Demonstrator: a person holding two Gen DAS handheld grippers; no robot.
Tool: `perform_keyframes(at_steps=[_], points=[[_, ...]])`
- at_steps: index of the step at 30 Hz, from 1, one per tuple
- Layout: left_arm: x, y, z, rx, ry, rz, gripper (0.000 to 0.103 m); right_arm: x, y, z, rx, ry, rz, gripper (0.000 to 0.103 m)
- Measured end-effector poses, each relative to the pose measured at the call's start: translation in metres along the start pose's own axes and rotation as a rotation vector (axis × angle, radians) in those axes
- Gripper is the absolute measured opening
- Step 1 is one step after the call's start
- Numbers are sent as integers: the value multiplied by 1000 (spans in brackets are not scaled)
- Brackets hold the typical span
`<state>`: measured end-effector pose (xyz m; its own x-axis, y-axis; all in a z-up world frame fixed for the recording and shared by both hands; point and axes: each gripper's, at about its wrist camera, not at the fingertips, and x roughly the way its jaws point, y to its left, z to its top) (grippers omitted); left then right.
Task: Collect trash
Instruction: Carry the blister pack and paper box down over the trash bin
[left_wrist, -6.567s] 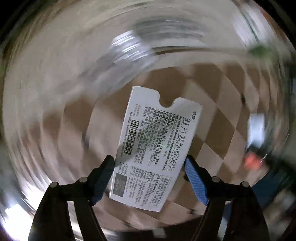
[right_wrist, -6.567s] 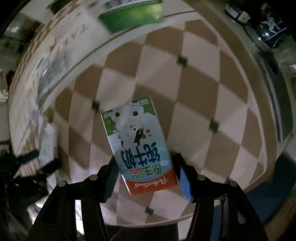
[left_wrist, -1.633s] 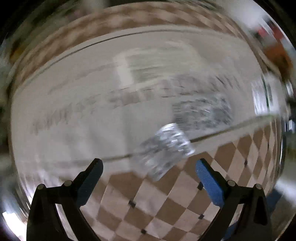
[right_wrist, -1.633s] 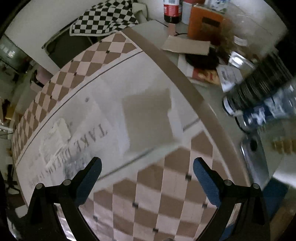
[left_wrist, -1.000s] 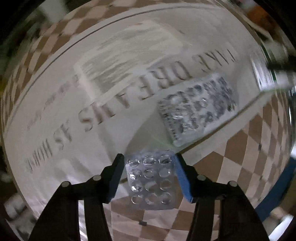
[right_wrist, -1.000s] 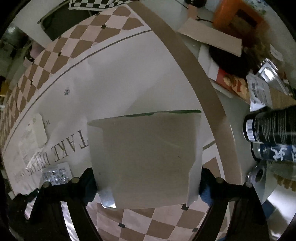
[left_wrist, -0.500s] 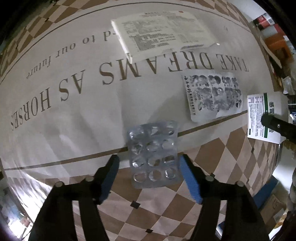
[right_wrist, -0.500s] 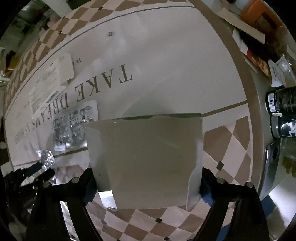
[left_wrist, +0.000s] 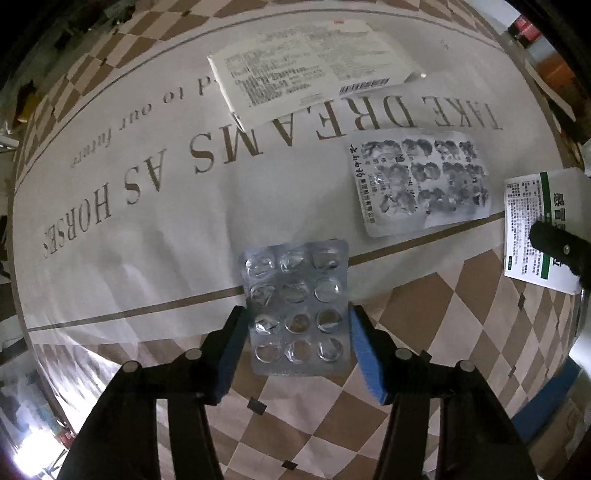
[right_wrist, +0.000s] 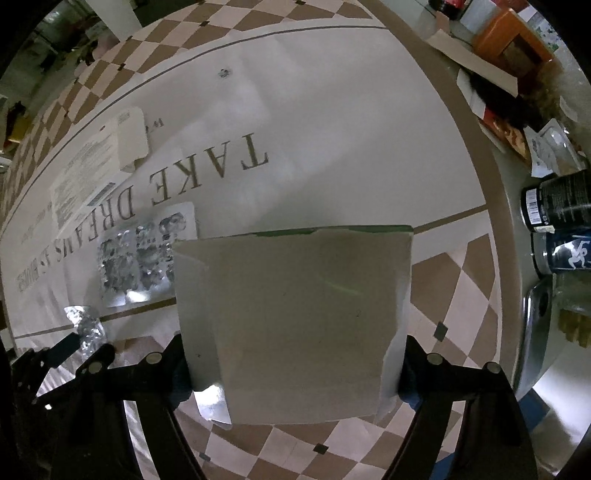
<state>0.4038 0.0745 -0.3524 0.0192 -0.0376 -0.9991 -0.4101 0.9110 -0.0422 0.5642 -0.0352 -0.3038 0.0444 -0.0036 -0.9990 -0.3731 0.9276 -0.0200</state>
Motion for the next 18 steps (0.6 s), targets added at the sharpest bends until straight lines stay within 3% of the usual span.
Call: perform_keyframes(at_steps=[5, 11, 15, 18], points=[[-34, 2, -2, -9, -81, 7, 53, -18, 10, -26, -31, -81, 7, 85], [-85, 1, -28, -39, -213, 4, 53, -38, 22, -56, -38, -137, 23, 85], [-119, 44, -57, -47, -279, -1, 53, -64, 29, -83, -60, -169, 42, 85], [-142, 85, -102, -51, -324, -9, 53, -85, 46, -114, -88, -207, 58, 85]])
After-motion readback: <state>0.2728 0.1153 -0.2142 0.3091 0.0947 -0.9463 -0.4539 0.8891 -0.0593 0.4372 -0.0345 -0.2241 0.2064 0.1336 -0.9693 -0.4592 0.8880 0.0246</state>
